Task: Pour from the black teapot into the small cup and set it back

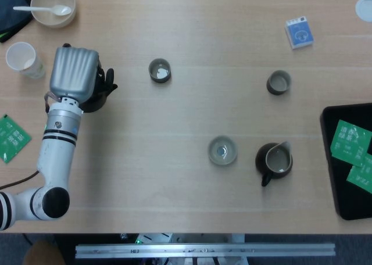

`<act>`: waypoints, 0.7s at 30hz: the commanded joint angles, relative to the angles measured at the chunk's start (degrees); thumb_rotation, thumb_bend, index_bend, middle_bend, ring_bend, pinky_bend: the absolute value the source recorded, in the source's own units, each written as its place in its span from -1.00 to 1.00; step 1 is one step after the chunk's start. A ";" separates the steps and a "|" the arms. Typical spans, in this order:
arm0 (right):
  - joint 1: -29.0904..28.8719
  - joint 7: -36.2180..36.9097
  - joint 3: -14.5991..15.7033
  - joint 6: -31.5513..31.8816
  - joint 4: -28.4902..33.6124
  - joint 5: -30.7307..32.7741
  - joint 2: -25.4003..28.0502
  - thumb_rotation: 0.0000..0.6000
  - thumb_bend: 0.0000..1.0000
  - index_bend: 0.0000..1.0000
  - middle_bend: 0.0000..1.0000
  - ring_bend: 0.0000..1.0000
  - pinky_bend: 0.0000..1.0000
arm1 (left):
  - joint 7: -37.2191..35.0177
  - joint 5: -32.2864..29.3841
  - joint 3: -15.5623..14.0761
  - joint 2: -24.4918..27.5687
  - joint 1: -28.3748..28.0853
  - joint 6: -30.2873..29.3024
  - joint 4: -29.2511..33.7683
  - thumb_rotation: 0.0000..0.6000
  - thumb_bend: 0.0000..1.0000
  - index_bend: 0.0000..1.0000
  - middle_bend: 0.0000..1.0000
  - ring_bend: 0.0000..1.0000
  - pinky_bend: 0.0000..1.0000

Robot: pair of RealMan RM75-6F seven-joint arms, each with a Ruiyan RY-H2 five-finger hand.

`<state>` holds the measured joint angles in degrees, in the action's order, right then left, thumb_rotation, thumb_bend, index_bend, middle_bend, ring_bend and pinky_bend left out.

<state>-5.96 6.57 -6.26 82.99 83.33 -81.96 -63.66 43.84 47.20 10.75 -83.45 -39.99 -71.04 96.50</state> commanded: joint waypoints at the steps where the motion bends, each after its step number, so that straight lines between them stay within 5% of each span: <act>1: 0.13 0.12 0.01 0.15 -0.04 -0.02 0.02 1.00 -0.13 -0.47 -0.37 -0.61 -0.75 | 0.36 0.83 -0.14 0.09 -0.52 0.30 0.43 0.16 -0.13 0.99 1.00 0.92 -0.10; 21: 0.97 0.12 0.10 0.85 0.23 -0.07 0.32 1.00 -0.14 -0.47 -0.37 -0.61 -0.75 | 1.77 1.90 1.86 -4.95 -6.06 3.53 -6.95 0.26 -0.12 0.94 1.00 0.88 -0.10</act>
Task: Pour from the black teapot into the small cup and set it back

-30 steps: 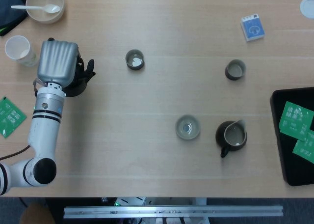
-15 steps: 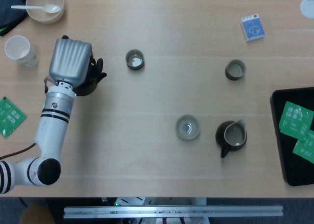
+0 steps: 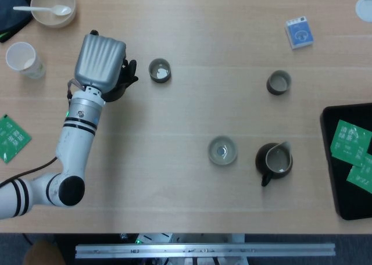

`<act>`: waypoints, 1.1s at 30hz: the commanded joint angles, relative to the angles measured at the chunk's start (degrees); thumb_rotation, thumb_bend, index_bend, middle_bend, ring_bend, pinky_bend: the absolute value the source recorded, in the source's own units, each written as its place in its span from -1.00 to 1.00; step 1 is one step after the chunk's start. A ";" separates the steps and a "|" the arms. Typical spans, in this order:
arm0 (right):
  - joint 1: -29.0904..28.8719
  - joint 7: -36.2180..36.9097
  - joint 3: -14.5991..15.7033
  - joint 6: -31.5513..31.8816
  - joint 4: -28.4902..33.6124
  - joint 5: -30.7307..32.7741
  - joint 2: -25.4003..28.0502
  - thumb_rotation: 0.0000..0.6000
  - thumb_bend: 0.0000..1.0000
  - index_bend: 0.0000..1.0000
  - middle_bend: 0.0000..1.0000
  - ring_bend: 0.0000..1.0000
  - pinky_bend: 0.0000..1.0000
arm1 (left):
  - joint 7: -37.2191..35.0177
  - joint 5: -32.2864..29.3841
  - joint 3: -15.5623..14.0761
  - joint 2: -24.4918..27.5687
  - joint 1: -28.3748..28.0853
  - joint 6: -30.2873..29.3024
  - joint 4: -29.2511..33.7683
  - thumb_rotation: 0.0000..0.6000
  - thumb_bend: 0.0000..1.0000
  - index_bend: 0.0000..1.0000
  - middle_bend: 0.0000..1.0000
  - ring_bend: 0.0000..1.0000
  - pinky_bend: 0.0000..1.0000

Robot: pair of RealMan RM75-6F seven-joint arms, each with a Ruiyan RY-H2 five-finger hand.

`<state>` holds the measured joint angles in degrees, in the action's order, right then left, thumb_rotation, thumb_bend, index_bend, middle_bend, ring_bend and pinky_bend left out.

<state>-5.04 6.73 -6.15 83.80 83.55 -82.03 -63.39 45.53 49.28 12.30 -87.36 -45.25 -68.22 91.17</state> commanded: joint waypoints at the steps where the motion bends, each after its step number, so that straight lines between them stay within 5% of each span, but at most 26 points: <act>1: 0.07 -0.06 0.00 0.04 0.04 0.00 0.09 1.00 -0.13 -0.47 -0.37 -0.61 -0.75 | 0.22 -0.34 0.34 -1.51 -1.12 0.98 -2.61 0.27 -0.12 0.94 1.00 0.88 -0.10; 33: 0.86 1.15 -0.27 -0.08 -1.06 0.90 0.21 1.00 -0.13 -0.47 -0.37 -0.61 -0.75 | 0.97 -6.96 3.59 -11.95 -7.83 6.45 -18.21 0.33 -0.13 0.93 1.00 0.87 -0.10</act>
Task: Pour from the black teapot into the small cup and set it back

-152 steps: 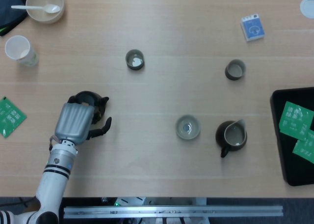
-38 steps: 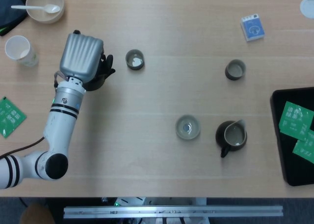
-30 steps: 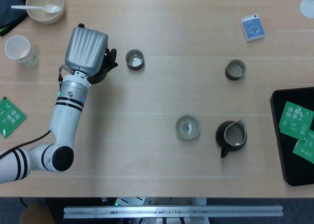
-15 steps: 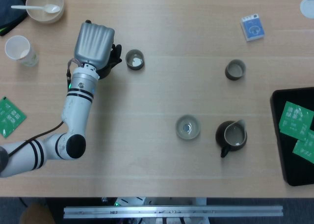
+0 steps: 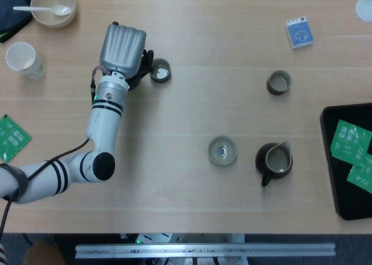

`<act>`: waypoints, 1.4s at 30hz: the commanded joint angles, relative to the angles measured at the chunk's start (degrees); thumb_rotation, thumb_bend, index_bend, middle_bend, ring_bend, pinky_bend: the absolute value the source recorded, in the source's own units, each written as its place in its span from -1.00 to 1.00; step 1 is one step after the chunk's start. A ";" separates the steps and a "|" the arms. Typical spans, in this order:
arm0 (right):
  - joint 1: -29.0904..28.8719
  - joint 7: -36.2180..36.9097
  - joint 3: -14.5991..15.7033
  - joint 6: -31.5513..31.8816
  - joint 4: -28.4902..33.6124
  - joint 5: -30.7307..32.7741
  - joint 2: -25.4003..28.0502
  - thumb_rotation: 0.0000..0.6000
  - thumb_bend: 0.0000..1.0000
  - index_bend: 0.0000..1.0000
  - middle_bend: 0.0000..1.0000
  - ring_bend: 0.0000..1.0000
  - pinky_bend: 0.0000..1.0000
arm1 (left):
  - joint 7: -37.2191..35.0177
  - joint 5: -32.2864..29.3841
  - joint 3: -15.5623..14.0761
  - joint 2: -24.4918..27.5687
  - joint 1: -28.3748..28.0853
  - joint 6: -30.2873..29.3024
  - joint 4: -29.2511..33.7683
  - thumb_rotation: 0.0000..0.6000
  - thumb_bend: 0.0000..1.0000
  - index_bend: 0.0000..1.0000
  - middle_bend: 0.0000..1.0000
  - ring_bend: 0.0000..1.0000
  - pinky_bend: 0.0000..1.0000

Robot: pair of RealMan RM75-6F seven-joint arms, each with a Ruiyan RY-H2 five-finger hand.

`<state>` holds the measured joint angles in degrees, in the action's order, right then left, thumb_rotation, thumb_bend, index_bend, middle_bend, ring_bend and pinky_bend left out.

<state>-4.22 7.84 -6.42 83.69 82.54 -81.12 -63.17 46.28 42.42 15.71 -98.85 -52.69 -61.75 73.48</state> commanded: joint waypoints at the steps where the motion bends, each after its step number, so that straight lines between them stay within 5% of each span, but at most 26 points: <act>1: 0.07 0.07 -0.01 0.06 -0.09 0.01 -0.02 1.00 -0.13 -0.47 -0.37 -0.61 -0.75 | 0.37 -0.04 0.19 -0.69 -0.58 -0.01 -0.84 0.34 -0.12 0.93 1.00 0.87 -0.10; 14: 0.36 0.37 -0.07 -0.02 -0.35 0.25 -0.06 1.00 -0.13 -0.47 -0.37 -0.61 -0.75 | 3.80 1.50 -1.59 -2.72 -1.94 -0.19 -4.75 0.60 -0.12 0.93 1.00 0.87 -0.10; 42: 0.60 1.14 -0.20 -0.44 -1.32 0.58 -0.44 1.00 -0.13 -0.47 -0.37 -0.61 -0.75 | 6.84 3.73 -1.92 -6.21 -2.21 -1.50 -8.87 0.65 -0.12 0.93 1.00 0.87 -0.10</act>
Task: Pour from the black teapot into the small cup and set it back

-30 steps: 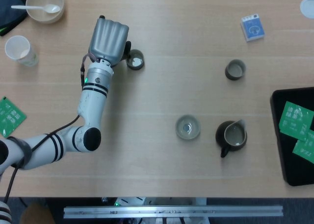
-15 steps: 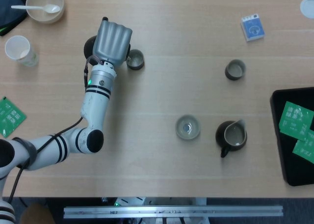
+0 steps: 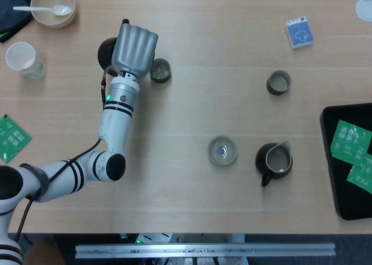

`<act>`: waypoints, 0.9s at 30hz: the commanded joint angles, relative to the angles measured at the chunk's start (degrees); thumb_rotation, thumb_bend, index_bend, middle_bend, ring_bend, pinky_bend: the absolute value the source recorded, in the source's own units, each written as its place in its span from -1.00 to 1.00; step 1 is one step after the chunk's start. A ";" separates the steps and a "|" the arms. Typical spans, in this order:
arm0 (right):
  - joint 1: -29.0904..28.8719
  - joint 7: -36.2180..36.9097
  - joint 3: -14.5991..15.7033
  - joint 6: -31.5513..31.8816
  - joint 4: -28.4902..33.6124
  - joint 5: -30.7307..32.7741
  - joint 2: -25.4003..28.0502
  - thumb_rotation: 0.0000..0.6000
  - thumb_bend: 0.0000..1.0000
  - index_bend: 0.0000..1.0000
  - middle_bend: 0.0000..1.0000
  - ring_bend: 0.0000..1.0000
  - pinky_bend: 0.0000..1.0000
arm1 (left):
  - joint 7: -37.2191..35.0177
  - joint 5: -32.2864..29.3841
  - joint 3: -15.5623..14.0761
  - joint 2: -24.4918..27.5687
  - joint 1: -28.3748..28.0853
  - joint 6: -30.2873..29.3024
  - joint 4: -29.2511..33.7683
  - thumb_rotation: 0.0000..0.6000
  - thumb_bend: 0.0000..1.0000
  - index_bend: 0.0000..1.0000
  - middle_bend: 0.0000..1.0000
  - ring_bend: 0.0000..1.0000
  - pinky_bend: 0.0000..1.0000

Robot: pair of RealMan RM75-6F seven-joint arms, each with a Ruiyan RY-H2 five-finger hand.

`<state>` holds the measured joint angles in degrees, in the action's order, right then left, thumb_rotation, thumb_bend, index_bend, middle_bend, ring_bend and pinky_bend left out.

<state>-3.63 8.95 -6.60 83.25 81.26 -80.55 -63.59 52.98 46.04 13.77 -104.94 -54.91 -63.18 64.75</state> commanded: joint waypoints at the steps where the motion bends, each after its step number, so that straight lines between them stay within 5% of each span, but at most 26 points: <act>1: 0.00 0.06 -0.03 -0.02 -0.08 0.02 -0.02 1.00 -0.13 -0.47 -0.37 -0.61 -0.75 | 0.29 0.25 0.01 -0.24 0.00 -0.17 -0.33 0.65 -0.13 0.93 1.00 0.87 -0.10; 27: 0.19 -0.04 -0.15 -0.16 -0.16 0.27 0.00 1.00 -0.13 -0.47 -0.37 -0.61 -0.75 | -1.21 2.62 0.88 -1.11 0.91 0.20 -1.22 0.68 -0.13 0.93 1.00 0.87 -0.10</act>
<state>-3.43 8.91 -6.75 83.09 81.09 -80.29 -63.59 52.14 48.60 14.50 -106.07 -54.11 -63.12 63.48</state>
